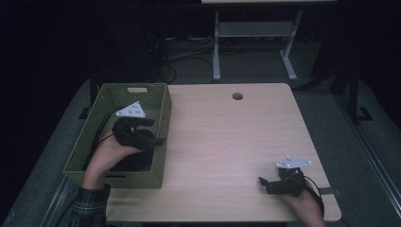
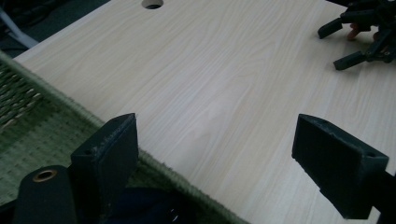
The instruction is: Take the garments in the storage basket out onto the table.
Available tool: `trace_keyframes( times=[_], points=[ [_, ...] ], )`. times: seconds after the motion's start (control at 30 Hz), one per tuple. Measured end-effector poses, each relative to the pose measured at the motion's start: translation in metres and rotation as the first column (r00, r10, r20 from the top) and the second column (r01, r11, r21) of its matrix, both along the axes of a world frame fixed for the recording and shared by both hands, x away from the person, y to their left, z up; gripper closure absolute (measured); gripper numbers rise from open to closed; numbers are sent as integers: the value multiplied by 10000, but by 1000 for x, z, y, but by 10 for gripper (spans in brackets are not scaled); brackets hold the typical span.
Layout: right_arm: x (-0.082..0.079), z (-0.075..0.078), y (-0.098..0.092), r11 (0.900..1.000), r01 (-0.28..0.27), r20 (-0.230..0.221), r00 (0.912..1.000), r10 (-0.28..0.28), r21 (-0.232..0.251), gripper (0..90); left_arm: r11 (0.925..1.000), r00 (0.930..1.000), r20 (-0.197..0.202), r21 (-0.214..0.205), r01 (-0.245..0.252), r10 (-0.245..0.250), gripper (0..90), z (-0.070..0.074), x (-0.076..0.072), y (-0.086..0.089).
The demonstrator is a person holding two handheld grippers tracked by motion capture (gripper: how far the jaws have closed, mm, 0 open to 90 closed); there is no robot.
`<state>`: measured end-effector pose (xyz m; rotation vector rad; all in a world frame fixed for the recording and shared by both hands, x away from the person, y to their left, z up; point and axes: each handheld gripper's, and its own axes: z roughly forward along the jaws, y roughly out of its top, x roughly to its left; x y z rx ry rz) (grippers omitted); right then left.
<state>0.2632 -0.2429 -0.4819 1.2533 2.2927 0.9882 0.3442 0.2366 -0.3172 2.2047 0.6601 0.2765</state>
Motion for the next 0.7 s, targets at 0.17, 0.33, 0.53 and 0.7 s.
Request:
trace_keyframes(
  times=[0.17,0.33,0.53,0.7],
  points=[
    [0,0,0,10000,0,0,10000,0,-1,93,9997,9997,51,-39,-225,225,142,2,-1,11],
    [0,0,0,10000,1,-1,10000,-1,-1,93,9981,9980,183,77,-613,611,142,6,-2,27],
    [0,0,0,10000,1,-2,10000,-1,2,93,9970,9969,166,64,-771,770,141,7,-4,39],
    [0,0,0,10000,-8,-11,10000,8,7,93,9948,9948,172,93,-1010,1008,141,8,-4,50]
  ],
)
